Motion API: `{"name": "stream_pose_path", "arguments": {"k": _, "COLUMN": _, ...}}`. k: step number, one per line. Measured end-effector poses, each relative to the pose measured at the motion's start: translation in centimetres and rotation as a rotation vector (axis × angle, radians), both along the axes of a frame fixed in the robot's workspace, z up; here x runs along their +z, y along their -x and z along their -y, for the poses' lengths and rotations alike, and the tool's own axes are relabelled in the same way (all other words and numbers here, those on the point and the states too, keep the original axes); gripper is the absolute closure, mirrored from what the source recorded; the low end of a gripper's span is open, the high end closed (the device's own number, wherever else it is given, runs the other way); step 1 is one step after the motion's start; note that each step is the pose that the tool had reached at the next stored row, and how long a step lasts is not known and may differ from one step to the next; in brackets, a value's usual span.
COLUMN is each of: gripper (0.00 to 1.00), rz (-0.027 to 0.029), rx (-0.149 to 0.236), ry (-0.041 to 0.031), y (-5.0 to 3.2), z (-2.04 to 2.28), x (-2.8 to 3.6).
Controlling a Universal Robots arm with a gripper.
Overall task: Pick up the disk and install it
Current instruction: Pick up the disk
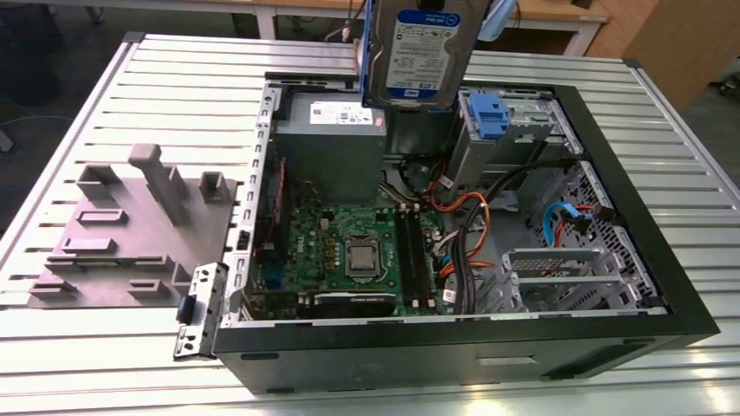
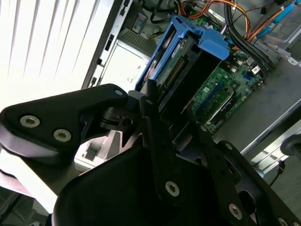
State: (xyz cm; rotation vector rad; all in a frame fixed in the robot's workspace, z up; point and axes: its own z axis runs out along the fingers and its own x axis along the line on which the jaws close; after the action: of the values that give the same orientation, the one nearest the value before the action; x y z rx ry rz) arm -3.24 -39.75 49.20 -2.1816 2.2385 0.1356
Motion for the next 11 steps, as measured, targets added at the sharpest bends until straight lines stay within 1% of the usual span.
{"name": "stream_pose_path", "arguments": {"k": 11, "gripper": 0.65, "rz": 0.0000, "rx": 0.000, "ry": 0.0000, "y": 0.00, "z": 1.85, "x": 0.00}}
